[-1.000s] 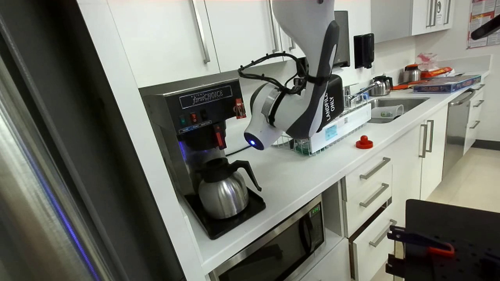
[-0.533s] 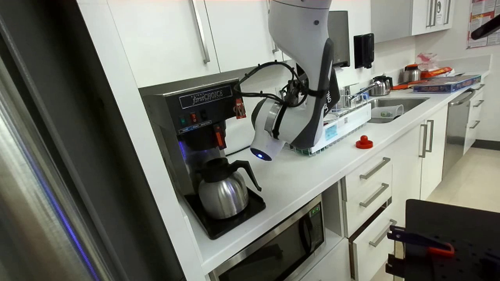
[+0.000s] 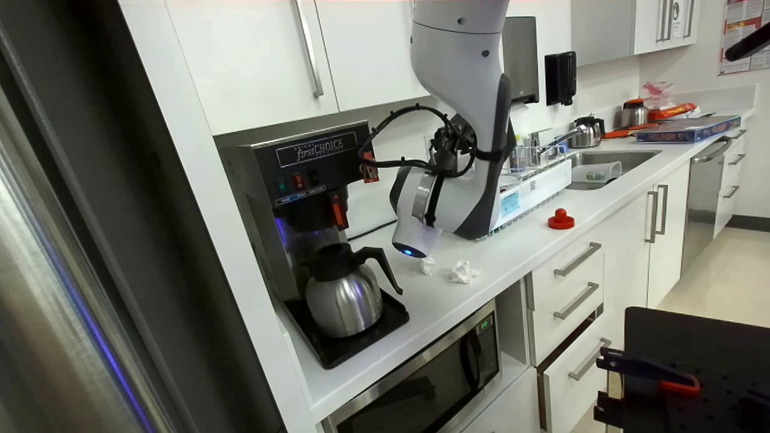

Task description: Pour the contents from black bin onto the countertop

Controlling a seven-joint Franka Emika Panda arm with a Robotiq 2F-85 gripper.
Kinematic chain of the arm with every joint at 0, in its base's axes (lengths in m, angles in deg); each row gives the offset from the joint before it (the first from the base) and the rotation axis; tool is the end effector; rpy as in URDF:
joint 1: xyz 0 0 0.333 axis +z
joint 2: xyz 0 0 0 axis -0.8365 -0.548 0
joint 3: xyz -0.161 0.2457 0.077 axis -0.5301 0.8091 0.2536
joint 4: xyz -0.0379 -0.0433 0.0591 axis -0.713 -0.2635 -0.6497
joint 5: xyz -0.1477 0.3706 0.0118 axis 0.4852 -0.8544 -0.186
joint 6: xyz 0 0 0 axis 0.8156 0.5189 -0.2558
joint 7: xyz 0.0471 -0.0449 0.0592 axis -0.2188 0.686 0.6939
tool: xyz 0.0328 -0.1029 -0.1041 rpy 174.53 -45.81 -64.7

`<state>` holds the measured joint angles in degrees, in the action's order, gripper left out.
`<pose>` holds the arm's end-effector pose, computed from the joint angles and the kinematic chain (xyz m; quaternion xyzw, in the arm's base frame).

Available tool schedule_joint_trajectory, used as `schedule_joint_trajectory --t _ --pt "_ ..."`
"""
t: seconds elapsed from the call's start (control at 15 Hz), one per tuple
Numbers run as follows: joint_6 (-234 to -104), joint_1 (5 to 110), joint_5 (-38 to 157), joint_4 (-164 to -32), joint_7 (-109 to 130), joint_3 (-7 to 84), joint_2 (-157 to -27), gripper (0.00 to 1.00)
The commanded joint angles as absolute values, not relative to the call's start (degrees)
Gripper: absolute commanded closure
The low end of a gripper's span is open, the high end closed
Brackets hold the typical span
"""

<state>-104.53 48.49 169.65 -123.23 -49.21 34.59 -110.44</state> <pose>0.5078 -0.3018 0.2412 0.4787 -0.0215 -0.0044 0.8777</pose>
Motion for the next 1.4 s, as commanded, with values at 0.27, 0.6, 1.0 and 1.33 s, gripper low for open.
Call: schedule_joint_trajectory --t 0.27,0.6,1.0,1.33 --pt "-106.92 45.24 165.43 -122.14 -49.0 37.06 -107.81 0.98" --pt "-114.5 42.79 157.44 -123.53 -49.05 38.01 -101.41 0.98" --pt "-121.49 42.57 155.06 -125.67 -49.37 36.51 -94.85 0.98" --pt "-129.03 41.78 151.21 -126.96 -48.67 36.14 -91.11 0.98"
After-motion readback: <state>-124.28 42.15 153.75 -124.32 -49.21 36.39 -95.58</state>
